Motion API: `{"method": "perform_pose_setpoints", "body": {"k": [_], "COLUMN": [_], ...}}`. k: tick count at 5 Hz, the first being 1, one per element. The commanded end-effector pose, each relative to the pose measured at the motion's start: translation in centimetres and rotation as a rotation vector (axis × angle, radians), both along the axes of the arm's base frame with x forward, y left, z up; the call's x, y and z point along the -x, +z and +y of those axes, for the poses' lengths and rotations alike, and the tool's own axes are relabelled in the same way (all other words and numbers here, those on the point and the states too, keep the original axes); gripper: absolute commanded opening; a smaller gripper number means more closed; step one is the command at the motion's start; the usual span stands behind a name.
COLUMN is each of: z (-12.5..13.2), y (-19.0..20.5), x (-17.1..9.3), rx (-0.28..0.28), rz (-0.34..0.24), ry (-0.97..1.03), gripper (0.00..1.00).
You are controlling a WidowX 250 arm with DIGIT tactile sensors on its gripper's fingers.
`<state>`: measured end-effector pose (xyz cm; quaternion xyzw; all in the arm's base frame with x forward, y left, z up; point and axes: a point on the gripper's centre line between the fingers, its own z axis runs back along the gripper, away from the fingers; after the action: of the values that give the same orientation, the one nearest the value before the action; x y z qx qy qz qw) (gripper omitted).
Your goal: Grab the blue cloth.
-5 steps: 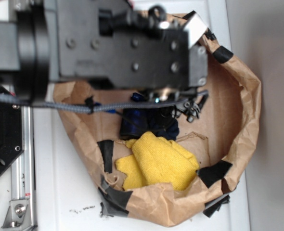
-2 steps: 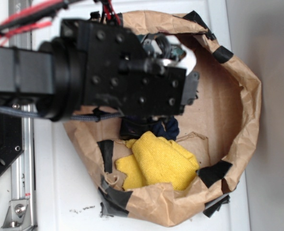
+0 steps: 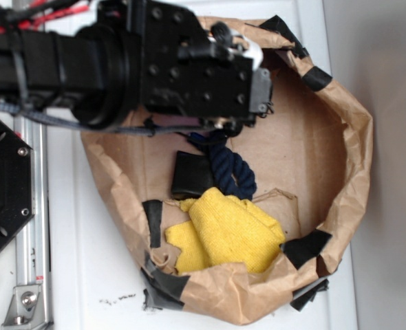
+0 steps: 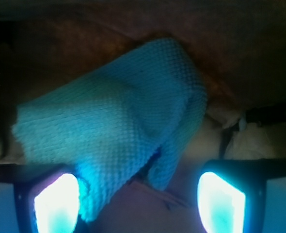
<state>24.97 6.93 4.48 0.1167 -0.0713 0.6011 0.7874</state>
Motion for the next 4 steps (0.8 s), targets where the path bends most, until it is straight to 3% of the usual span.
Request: {"method": "perform_pose_setpoints", "body": {"k": [1,3,4], "z": [3.3,2.8,3.1], "y": [-0.1,-1.2,-1.6], "x": [-0.2,-1.0,-2.0], "rx": [0.031,0.027,0.029], "rz": [-0.028,0.02,0.016], "ry": [0.037,0.005,-0.009], "gripper": [1.0,1.0,1.0]}}
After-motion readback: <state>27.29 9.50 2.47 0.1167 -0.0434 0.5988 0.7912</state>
